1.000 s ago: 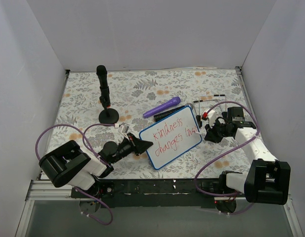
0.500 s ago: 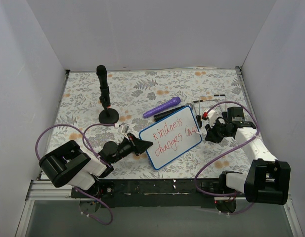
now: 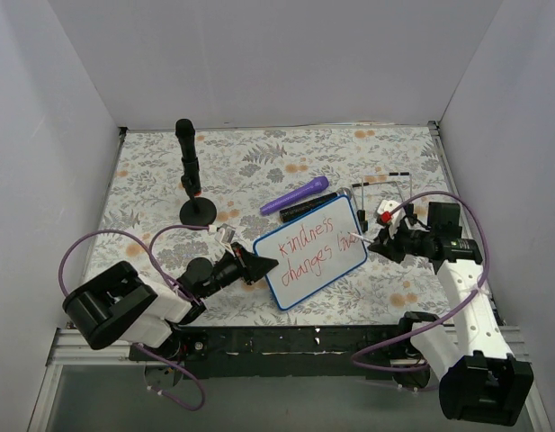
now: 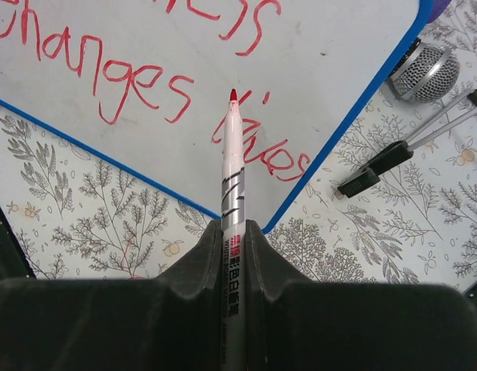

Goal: Write a sentence on the whiteboard
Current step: Write a sentence on the whiteboard, then put down the whiteboard on the whiteboard stand.

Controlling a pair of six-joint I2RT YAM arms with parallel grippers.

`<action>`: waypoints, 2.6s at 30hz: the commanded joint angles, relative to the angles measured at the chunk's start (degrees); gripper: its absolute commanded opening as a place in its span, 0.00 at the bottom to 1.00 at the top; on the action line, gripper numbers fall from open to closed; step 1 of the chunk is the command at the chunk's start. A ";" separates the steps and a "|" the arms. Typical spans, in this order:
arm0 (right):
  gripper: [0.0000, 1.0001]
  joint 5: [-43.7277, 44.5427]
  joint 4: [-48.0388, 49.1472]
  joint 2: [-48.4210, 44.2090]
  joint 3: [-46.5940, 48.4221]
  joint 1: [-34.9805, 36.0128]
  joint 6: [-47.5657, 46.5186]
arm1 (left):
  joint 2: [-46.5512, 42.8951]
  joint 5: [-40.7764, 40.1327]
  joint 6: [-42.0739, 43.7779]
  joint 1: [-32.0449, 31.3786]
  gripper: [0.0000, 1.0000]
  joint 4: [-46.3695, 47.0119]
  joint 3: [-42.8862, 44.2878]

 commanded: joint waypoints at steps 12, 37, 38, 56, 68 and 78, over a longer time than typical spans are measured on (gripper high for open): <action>0.01 -10.53 1.50 -5.45 0.31 -9.51 2.65 | -26.08 -1.18 9.61 0.45 0.00 -27.95 4.46; 0.01 -7.19 9.41 -8.61 -0.66 -16.63 13.55 | -16.43 9.19 15.07 8.80 0.00 -31.39 26.08; 0.01 -7.28 9.49 -8.70 -0.74 -16.90 13.55 | -15.64 9.46 15.15 8.98 0.00 -30.52 26.87; 0.01 -28.45 -9.13 -5.10 8.65 -19.27 -4.27 | 16.95 21.67 12.44 10.91 0.00 -22.69 53.94; 0.01 -33.82 -11.60 -0.71 10.50 -20.94 -7.28 | 37.27 25.01 2.15 10.56 0.00 -12.84 72.83; 0.01 -34.70 -13.44 0.70 10.68 -22.26 -9.48 | 47.56 24.05 6.97 8.19 0.00 -22.68 88.03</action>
